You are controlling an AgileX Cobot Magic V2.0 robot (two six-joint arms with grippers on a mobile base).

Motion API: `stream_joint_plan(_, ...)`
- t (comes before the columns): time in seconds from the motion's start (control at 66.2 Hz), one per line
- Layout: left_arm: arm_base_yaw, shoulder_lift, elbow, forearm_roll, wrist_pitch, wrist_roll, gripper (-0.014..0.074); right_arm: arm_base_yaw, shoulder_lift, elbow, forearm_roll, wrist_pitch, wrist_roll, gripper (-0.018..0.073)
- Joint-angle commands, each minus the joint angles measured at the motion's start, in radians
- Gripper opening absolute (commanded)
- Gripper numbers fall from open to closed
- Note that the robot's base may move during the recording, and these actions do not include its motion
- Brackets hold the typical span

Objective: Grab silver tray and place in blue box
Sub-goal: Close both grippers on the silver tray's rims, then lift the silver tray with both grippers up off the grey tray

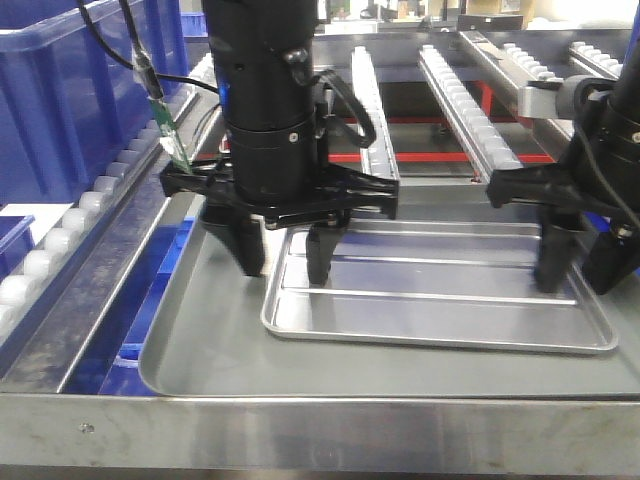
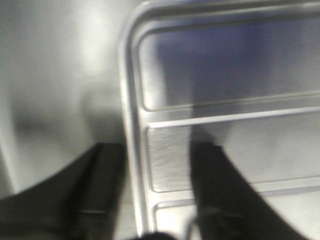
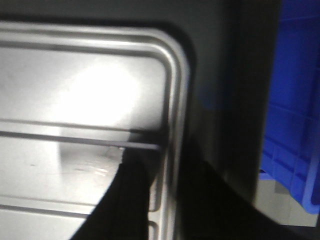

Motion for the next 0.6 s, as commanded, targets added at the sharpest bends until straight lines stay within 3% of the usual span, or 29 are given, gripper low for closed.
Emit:
stream_joint_plan(0.0,0.010,-0.040,-0.025,0.003,-0.013,-0.011,0.0038,-0.002,-0.027,-0.022,-0.004,-0.024,-0.003,0.0150)
stream_joint_plan(0.106,0.017,-0.038,-0.025,-0.009,-0.015,-0.011,-0.0113,-0.002,-0.027,-0.022,-0.004,-0.020,-0.003,0.0046)
stream_joint_plan(0.362,0.027,-0.041,-0.025,-0.008,-0.002,-0.011,-0.0096,-0.002,-0.033,-0.027,-0.011,-0.005,-0.003,0.0060)
stream_joint_plan(0.589,0.027,-0.121,-0.037,0.045,0.080,-0.011,-0.0096,-0.002,-0.093,-0.107,-0.025,0.128,-0.003,0.0060)
